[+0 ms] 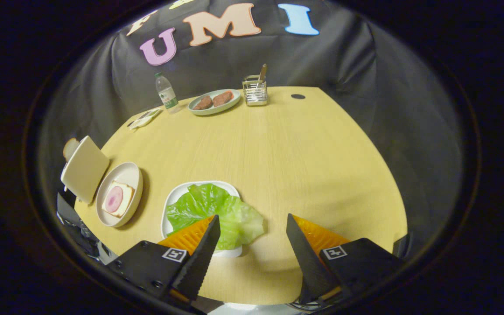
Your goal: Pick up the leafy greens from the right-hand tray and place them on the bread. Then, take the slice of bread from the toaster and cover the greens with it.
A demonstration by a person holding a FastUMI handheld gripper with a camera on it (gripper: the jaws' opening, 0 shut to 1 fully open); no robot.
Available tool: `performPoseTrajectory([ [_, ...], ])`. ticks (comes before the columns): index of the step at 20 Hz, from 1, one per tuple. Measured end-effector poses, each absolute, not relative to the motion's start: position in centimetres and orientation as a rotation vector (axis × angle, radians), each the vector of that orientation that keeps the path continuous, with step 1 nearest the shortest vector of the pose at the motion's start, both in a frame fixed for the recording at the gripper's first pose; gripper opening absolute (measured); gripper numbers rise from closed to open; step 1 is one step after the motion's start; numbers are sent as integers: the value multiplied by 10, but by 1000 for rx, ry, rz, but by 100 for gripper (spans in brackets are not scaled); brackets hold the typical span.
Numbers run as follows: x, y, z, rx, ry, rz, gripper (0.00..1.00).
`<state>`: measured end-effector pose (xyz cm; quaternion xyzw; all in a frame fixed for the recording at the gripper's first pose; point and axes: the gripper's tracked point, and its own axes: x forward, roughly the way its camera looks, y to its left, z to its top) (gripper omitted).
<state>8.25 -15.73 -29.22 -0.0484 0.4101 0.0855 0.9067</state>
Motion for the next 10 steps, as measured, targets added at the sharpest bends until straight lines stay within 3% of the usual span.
performPoseTrajectory([
  [7,94,-148,-321,-55,928,224,75],
  [10,95,-142,-318,-39,931,225,48],
])
